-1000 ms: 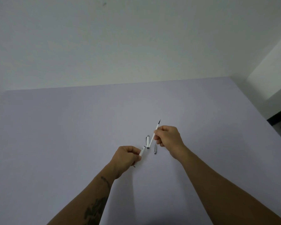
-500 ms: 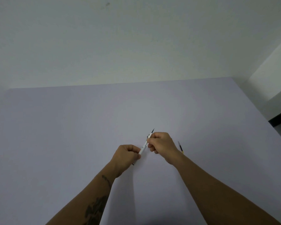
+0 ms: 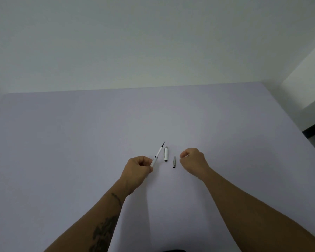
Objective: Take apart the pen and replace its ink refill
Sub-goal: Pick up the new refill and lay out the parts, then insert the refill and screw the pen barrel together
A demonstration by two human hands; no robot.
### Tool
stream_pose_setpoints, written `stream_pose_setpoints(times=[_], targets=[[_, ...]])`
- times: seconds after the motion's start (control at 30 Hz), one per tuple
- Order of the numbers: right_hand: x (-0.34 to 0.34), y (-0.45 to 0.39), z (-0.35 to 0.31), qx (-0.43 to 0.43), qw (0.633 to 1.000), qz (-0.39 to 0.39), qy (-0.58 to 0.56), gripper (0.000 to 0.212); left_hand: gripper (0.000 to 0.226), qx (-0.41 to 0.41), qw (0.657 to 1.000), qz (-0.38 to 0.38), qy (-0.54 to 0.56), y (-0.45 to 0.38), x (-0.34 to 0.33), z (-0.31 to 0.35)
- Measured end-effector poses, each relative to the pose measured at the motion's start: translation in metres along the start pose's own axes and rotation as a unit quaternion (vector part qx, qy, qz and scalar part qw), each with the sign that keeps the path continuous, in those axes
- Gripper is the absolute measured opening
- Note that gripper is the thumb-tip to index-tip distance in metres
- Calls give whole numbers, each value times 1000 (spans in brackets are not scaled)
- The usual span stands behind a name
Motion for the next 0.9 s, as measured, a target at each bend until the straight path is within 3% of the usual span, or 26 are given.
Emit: stream_pose_setpoints(times=[0.13,0.33,0.6,0.7,0.77,0.9], targets=[[-11,-5,11,1,998,10,67,8,23,-15,999,25,12,-1,-4,-6],[-35,-10,3,2,993,46,108,43,25,-23,999,45,6,-3,-7,-11],[-40,-14,-3,-12,989,35,141,27,19,-14,998,51,-19,-4,-1,-15],[-34,-12,-9,-39,998,12,49,23,13,-13,998,49,-24,-5,0,-16],[-26,-9,-17,-53,994,3,-95,14,11,-11,998,49,-28,-5,1,-16],[-9,-2,-36,-50,938,-7,-343,13,13,-9,999,47,-25,-4,1,-15]])
Point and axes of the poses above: each hand's wrist, its own y-axis away from the middle knuckle, its own x-axis out of the back of the hand, z = x × y, the point moved 1 cm from there along -y, towards the middle knuckle, and after that the axes turned 1 degree about -y, right-handed, at the moved point
